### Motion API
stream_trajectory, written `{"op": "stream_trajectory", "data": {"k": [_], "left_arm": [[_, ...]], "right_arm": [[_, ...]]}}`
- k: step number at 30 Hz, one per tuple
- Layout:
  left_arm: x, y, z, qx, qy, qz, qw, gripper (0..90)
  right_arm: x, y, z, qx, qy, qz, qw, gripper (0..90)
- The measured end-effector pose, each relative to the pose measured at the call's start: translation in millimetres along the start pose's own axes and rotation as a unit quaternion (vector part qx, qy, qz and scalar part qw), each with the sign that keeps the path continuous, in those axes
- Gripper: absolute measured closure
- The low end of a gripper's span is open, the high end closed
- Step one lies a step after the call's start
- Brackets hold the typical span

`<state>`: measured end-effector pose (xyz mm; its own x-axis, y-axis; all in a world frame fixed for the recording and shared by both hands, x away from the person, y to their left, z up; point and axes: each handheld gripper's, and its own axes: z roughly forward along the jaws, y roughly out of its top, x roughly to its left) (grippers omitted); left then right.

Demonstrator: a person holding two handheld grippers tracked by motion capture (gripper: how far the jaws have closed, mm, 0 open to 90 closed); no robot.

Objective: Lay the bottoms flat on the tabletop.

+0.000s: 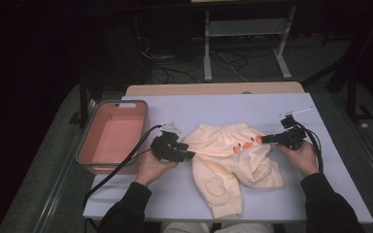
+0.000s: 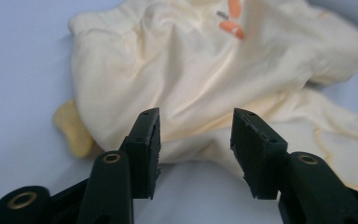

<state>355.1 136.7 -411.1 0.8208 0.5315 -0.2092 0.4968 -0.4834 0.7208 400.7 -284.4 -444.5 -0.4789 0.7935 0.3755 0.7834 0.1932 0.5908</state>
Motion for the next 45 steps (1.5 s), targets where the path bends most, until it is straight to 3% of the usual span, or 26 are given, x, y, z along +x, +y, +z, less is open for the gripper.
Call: {"op": "stream_trajectory", "data": {"k": [2, 4, 8, 15, 20, 28, 34, 45], "left_arm": [[-1.5, 4.2, -2.8, 0.004, 0.002, -0.012, 0.9999, 49.9], [-7.1, 9.9, -4.1, 0.012, 0.016, 0.004, 0.9998, 47.0], [-12.3, 22.2, -6.9, 0.005, 0.019, 0.016, 0.9997, 43.1], [-4.5, 54.8, -18.1, -0.028, 0.031, 0.005, 0.9991, 42.6], [6.9, 69.1, -18.4, -0.037, 0.044, -0.004, 0.9983, 42.5], [34.2, 70.9, 9.0, -0.026, 0.058, -0.03, 0.9975, 40.3], [57.6, 68.2, 34.7, -0.01, 0.059, -0.072, 0.9956, 39.6], [68.0, 55.4, 60.0, 0.004, 0.055, -0.072, 0.9959, 42.3]], "right_arm": [[1.1, -1.8, -1.4, -0.001, -0.001, 0.0, 1.0, 82.5], [2.0, -3.7, -3.3, -0.003, -0.001, -0.001, 1.0, 82.5], [3.0, -6.9, -10.2, -0.012, 0.007, 0.008, 0.9999, 82.4], [4.3, -14.0, -15.9, -0.017, 0.014, 0.014, 0.9997, 82.3], [4.9, -14.2, -16.1, -0.02, 0.017, 0.016, 0.9995, 82.1], [4.5, -13.6, -14.9, -0.021, 0.016, 0.016, 0.9995, 81.8], [3.8, -13.6, -12.7, -0.02, 0.014, 0.014, 0.9996, 81.5], [3.1, -13.3, -9.2, -0.015, 0.013, 0.015, 0.9997, 80.0]]}}
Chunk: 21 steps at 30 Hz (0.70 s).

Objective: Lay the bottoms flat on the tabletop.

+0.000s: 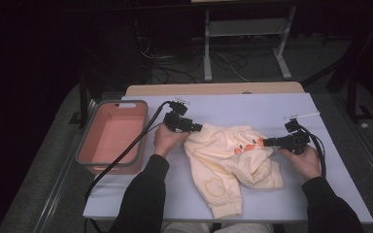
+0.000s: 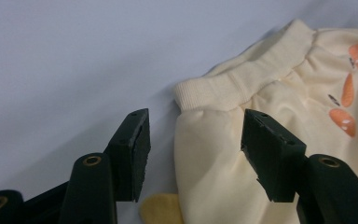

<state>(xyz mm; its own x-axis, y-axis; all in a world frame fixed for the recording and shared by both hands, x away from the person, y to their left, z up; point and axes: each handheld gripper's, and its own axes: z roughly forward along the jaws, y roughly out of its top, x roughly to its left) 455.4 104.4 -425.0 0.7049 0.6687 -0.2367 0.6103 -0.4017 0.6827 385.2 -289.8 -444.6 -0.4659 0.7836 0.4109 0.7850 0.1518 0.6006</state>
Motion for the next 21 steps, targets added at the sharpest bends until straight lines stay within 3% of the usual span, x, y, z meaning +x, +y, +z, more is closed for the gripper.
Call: {"op": "stream_trajectory", "data": {"k": [9, 17, 21], "left_arm": [[-0.4, -13.4, 20.3, 0.025, -0.003, 0.013, 0.9996, 47.8], [-3.5, -18.2, 25.9, 0.026, -0.007, 0.026, 0.9993, 63.1], [-4.0, -18.3, 25.7, 0.026, -0.01, 0.026, 0.9993, 68.9]], "right_arm": [[1.8, 4.3, -3.5, -0.037, -0.016, -0.008, 0.9992, 61.1], [1.7, 16.8, 3.0, -0.053, -0.012, -0.023, 0.9982, 58.1], [-1.0, 24.1, 11.5, -0.04, -0.014, -0.026, 0.9988, 57.5]]}}
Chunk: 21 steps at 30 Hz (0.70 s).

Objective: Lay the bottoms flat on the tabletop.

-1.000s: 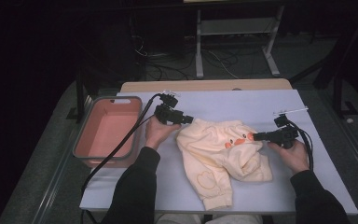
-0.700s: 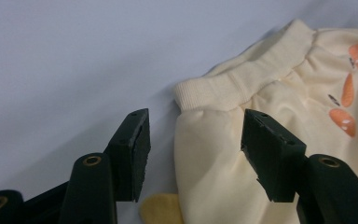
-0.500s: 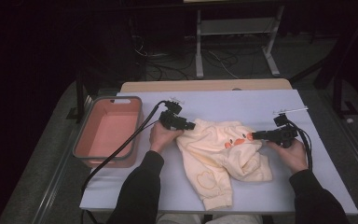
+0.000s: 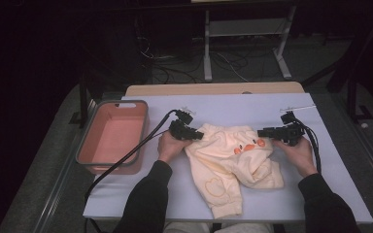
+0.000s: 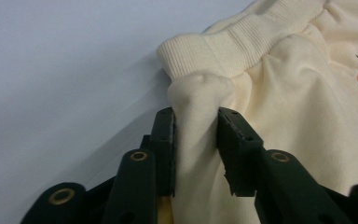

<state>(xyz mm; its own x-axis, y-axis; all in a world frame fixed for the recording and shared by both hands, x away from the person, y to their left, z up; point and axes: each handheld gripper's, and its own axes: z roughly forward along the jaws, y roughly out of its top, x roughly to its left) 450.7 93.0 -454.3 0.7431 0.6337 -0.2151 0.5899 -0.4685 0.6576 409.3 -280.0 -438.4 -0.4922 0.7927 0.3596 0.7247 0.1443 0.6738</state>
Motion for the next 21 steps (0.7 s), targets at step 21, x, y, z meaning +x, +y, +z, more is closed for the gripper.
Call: {"op": "stream_trajectory", "data": {"k": [21], "left_arm": [[-0.4, 31.3, -39.6, -0.033, 0.022, 0.009, 0.9992, 84.0]], "right_arm": [[-5.5, 26.9, 13.7, 0.008, 0.002, 0.003, 1.0, 85.3]]}}
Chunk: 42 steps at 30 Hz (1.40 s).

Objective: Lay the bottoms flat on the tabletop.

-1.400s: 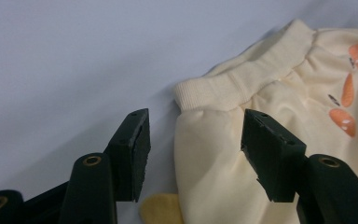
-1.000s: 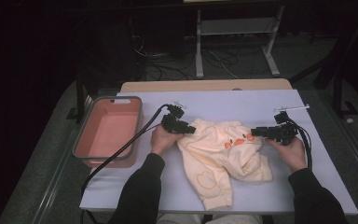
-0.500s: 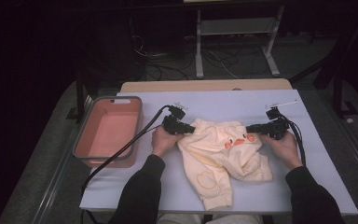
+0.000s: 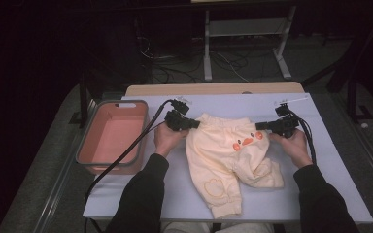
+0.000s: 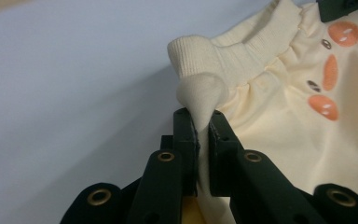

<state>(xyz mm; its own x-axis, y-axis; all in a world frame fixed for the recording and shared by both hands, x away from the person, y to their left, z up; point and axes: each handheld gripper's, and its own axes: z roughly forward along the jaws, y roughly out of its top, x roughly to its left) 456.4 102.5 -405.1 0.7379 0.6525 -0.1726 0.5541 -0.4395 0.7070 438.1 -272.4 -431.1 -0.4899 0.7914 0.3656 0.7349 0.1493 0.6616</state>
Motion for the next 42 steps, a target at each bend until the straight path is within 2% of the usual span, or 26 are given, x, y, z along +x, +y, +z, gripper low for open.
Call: {"op": "stream_trajectory", "data": {"k": [6, 13, 16, 21, 27, 32, 36, 40, 42], "left_arm": [[6.6, 28.1, -17.9, -0.01, 0.022, 0.014, 0.9996, 84.0], [29.2, 46.9, -23.9, -0.028, 0.031, -0.019, 0.999, 84.0], [37.0, 48.8, -24.1, -0.036, 0.033, -0.031, 0.9983, 83.9], [43.5, 49.8, -23.1, -0.043, 0.039, -0.03, 0.9979, 83.7], [46.4, 51.1, -20.2, -0.053, 0.04, -0.032, 0.9973, 83.5], [45.0, 48.8, -13.1, -0.069, 0.051, -0.037, 0.9956, 83.4], [48.5, 47.9, -6.2, -0.076, 0.051, -0.053, 0.9944, 82.9], [51.9, 46.8, -1.3, -0.076, 0.051, -0.064, 0.9937, 82.4], [53.5, 46.2, 0.3, -0.074, 0.051, -0.07, 0.9935, 82.4]], "right_arm": [[-0.3, 28.3, -4.6, -0.033, 0.009, 0.007, 0.9994, 85.3], [2.0, 51.4, -0.7, -0.056, 0.012, 0.004, 0.9983, 85.3], [0.3, 57.8, 3.0, -0.067, 0.017, 0.007, 0.9976, 85.3], [-1.5, 66.1, 8.7, -0.082, 0.019, 0.007, 0.9964, 85.3], [-1.7, 74.3, 9.2, -0.095, 0.013, 0.01, 0.9953, 85.3], [-0.7, 80.3, 4.7, -0.109, 0.005, 0.012, 0.9939, 85.3], [-3.9, 79.7, 5.8, -0.111, 0.002, 0.024, 0.9935, 85.3], [-11.0, 78.3, 10.6, -0.118, 0.007, 0.054, 0.9915, 85.2], [-12.3, 78.9, 13.5, -0.122, 0.005, 0.06, 0.9907, 85.2]]}}
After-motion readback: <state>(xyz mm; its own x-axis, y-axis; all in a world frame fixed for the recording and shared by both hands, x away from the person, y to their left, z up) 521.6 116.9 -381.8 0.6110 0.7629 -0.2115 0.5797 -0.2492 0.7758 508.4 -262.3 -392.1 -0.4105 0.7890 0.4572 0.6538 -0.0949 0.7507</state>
